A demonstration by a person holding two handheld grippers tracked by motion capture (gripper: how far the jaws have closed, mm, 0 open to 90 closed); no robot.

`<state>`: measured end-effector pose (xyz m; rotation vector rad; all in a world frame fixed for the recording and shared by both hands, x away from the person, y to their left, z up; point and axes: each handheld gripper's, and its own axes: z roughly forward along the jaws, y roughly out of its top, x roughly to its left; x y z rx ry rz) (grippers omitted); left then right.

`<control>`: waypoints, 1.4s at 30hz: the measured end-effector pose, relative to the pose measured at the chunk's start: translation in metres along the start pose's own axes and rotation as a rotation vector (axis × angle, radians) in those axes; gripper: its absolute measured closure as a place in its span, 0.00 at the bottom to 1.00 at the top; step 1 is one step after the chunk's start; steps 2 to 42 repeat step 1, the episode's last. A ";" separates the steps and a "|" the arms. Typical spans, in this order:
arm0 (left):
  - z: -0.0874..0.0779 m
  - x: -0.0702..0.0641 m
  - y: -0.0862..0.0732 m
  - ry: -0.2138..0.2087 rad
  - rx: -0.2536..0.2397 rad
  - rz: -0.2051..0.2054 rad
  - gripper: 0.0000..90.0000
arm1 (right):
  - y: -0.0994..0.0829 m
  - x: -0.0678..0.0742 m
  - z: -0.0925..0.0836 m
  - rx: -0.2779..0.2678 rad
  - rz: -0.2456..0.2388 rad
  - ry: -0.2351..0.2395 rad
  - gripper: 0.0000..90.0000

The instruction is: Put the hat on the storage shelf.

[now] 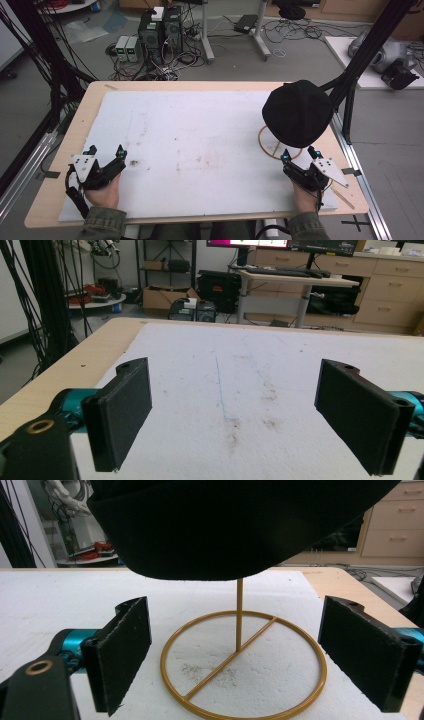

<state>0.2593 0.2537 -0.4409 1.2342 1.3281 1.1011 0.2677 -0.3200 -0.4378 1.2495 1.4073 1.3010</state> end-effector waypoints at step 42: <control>0.000 0.000 0.000 0.000 0.001 0.000 0.17 | 0.000 0.000 0.000 0.001 0.003 0.000 0.14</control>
